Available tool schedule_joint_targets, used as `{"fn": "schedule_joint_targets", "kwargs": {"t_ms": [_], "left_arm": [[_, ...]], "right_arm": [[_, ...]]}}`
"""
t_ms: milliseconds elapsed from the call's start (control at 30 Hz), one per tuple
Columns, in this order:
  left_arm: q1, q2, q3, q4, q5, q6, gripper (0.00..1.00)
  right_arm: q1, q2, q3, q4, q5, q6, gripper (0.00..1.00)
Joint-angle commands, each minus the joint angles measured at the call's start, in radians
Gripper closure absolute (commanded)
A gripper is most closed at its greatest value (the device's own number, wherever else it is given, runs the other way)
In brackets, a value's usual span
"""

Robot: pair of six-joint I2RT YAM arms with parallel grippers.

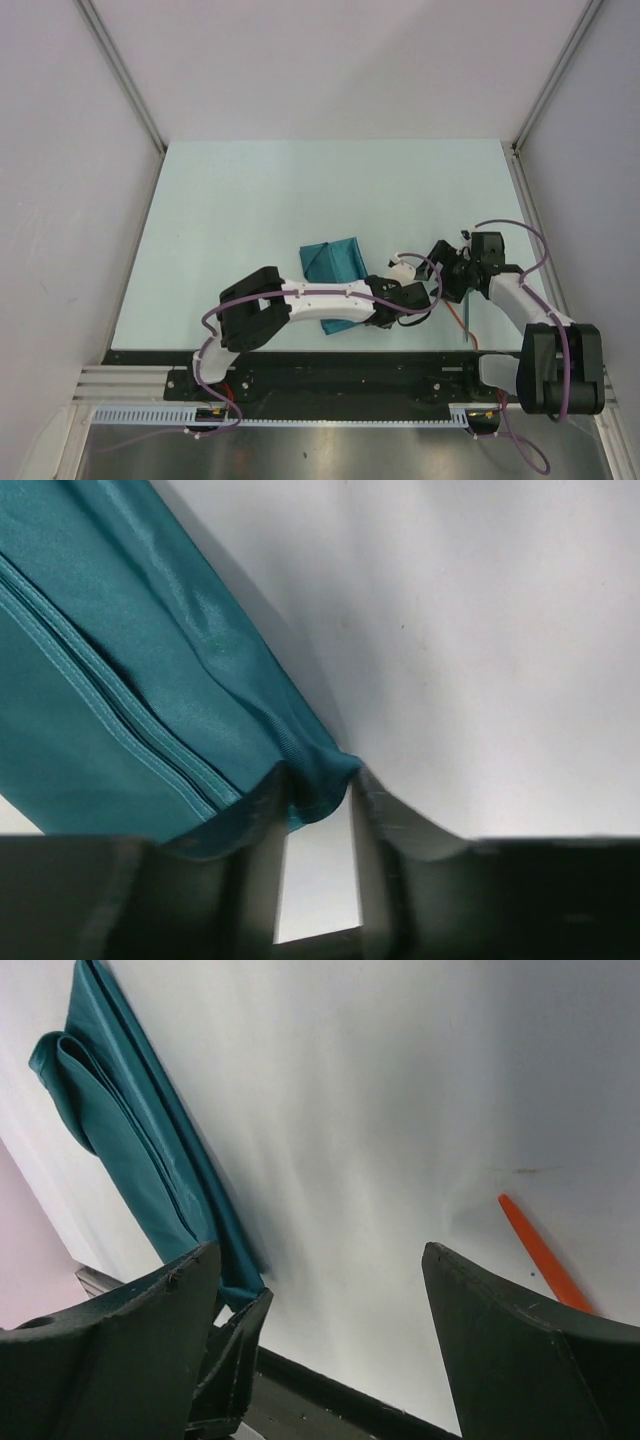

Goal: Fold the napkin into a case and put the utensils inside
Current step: Pick up the 2/3-rectangle-folded napkin at the center of the board.

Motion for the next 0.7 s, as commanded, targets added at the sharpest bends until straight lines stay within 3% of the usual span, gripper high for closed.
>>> {"fn": "schedule_joint_targets", "kwargs": {"t_ms": [0, 200, 400, 667], "left_arm": [[0.009, -0.013, 0.004, 0.050, -0.005, 0.010, 0.73], [0.011, -0.108, -0.082, 0.090, -0.005, -0.003, 1.00], [0.021, -0.205, -0.176, 0.099, -0.008, -0.039, 1.00], [0.032, -0.302, -0.297, 0.125, -0.008, -0.071, 1.00]], "right_arm": [[0.040, 0.058, 0.057, 0.061, -0.031, -0.033, 0.14], [0.095, 0.162, 0.115, 0.111, -0.109, -0.041, 0.13], [0.176, 0.220, 0.136, 0.230, -0.180, 0.005, 0.06], [0.268, 0.351, 0.158, 0.369, -0.209, 0.079, 0.06]]}}
